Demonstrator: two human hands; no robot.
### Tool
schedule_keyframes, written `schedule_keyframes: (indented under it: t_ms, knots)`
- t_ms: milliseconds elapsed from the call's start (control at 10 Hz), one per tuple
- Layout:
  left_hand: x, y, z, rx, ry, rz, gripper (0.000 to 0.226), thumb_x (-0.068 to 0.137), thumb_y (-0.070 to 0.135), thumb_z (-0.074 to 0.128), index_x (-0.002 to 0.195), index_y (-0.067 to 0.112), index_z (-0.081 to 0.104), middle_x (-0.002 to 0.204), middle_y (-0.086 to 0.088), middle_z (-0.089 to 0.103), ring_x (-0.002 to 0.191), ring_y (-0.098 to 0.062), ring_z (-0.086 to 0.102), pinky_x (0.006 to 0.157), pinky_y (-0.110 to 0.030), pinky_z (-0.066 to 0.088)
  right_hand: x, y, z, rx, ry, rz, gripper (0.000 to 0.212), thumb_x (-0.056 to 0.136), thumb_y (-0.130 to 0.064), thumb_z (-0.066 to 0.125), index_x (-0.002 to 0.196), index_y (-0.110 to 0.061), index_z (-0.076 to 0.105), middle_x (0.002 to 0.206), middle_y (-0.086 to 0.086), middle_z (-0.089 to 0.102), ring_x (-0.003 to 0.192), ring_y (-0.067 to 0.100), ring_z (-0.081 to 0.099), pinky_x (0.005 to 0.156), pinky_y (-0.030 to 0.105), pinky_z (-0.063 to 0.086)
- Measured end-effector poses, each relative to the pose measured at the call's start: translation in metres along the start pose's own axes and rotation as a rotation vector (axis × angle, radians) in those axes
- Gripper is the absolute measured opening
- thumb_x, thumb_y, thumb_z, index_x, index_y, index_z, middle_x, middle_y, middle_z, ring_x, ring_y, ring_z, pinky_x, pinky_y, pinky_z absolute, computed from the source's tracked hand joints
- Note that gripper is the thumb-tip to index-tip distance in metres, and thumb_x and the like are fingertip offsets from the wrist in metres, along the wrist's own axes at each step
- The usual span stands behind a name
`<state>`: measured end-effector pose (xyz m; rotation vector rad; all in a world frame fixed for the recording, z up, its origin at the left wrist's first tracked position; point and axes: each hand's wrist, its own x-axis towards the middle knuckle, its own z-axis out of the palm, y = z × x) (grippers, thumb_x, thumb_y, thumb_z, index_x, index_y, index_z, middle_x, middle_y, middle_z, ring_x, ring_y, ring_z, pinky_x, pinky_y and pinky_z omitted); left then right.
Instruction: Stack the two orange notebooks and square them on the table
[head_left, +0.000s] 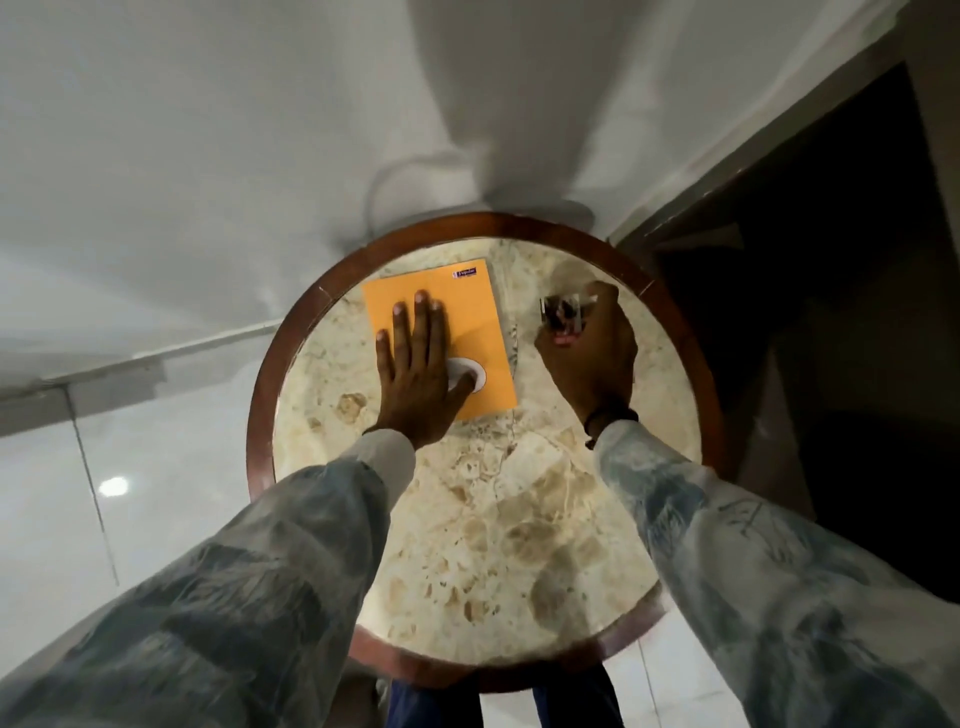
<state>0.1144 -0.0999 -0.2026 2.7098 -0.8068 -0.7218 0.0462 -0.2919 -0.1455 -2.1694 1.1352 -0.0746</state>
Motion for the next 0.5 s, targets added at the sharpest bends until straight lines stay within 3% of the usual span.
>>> schedule_keyframes:
  t_ms: [200, 300, 400, 500]
  knots:
    - [-0.001, -0.002, 0.004, 0.007, 0.02, 0.016, 0.095, 0.093, 0.068, 0.027, 0.163, 0.012, -0.005, 0.172, -0.01, -0.012, 0.159, -0.035, -0.014, 0.126, -0.054, -0.007, 0.008, 0.006, 0.012, -0.113, -0.064, -0.052, 0.068, 0.078, -0.024, 0.082, 0.136, -0.01, 0.051, 0.132, 0.014, 0.063, 0.118, 0.038, 0.062, 0.091, 0.048, 0.059]
    - [-0.001, 0.002, -0.004, 0.028, -0.039, -0.007, 0.095, 0.095, 0.065, 0.035, 0.162, 0.012, -0.008, 0.172, -0.01, -0.015, 0.158, -0.036, -0.017, 0.127, -0.055, -0.007, 0.005, -0.005, -0.012, 0.011, -0.023, -0.006, 0.075, 0.076, -0.029, 0.085, 0.139, -0.013, 0.048, 0.135, 0.013, 0.063, 0.123, 0.036, 0.061, 0.096, 0.046, 0.057]
    - [-0.01, 0.019, -0.035, 0.029, -0.094, -0.042, 0.091, 0.1, 0.057, 0.039, 0.162, 0.011, -0.01, 0.171, -0.011, -0.018, 0.158, -0.035, -0.017, 0.129, -0.057, 0.0, -0.008, -0.037, -0.074, 0.231, 0.039, -0.049, 0.057, 0.077, -0.025, 0.086, 0.126, -0.011, 0.061, 0.115, 0.006, 0.071, 0.108, 0.028, 0.069, 0.088, 0.044, 0.061]
    - [-0.024, 0.052, -0.087, 0.076, 0.062, 0.005, 0.077, 0.104, 0.052, 0.024, 0.162, 0.01, -0.007, 0.171, -0.013, -0.013, 0.159, -0.037, -0.01, 0.13, -0.054, 0.003, -0.016, -0.077, -0.176, 0.653, -0.008, -0.169, 0.034, 0.077, -0.023, 0.086, 0.108, -0.017, 0.074, 0.093, 0.0, 0.078, 0.084, 0.019, 0.076, 0.074, 0.037, 0.066]
